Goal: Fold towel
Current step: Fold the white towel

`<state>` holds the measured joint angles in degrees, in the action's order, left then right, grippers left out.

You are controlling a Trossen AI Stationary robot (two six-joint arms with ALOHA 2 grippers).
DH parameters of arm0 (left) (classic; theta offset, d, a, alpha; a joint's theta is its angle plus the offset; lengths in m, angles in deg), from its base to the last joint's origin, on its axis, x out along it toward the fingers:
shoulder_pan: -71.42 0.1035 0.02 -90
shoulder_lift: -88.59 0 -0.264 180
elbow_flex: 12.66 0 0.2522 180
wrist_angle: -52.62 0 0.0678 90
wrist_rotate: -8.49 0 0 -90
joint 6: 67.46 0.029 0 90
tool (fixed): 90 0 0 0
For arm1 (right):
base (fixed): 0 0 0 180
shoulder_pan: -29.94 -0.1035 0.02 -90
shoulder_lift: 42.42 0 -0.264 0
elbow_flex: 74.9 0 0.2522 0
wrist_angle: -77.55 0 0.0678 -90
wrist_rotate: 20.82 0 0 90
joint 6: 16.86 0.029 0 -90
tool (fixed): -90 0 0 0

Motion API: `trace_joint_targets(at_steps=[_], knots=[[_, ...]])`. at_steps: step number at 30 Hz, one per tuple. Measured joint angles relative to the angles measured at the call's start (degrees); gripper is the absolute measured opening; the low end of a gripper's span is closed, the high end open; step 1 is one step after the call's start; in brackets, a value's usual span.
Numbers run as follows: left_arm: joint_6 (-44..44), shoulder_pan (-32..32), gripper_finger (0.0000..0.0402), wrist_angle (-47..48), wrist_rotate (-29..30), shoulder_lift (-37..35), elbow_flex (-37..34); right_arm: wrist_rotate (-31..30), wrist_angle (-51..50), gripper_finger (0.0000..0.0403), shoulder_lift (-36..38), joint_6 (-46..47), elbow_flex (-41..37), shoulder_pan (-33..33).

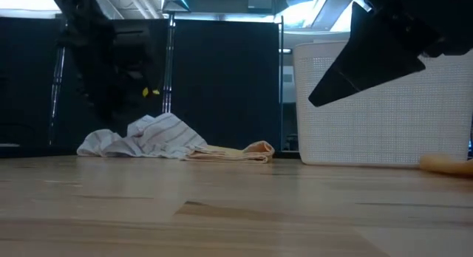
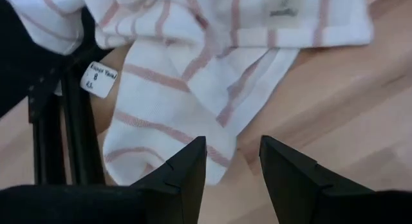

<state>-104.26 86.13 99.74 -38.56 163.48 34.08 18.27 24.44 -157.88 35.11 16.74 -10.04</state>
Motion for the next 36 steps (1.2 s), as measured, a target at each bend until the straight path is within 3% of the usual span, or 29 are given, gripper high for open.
trace_joint_targets(at_steps=[10,13,17,22,27,30,36], knots=[[4.9,4.7,0.0131,-10.8,0.0,0.0,-4.9,0.4,0.4,0.0183,0.0,0.0,0.0,0.0],[5.4,5.5,0.0098,-13.0,0.1,0.0,-6.4,0.4,0.4,0.0183,0.0,0.0,0.0,0.0],[5.4,3.8,0.002,-13.1,-0.9,-0.3,-6.9,1.1,0.3,0.0183,0.0,-1.2,0.0,0.0],[6.4,-4.0,0.001,-11.7,-3.6,-5.1,-3.8,3.0,0.3,0.0183,0.0,-4.7,0.0,0.0],[7.9,-13.8,0.0006,-6.0,-4.5,-13.1,3.9,2.4,-0.3,0.0183,0.9,-8.6,1.1,0.3],[8.3,-20.8,0.0004,-4.1,-5.4,-17.8,9.0,-1.1,-0.1,0.0183,3.4,-11.8,3.4,0.3],[15.0,-35.0,0.0006,-18.8,-4.6,-22.1,11.5,-4.9,1.7,0.0183,6.7,-26.2,8.1,1.8]])
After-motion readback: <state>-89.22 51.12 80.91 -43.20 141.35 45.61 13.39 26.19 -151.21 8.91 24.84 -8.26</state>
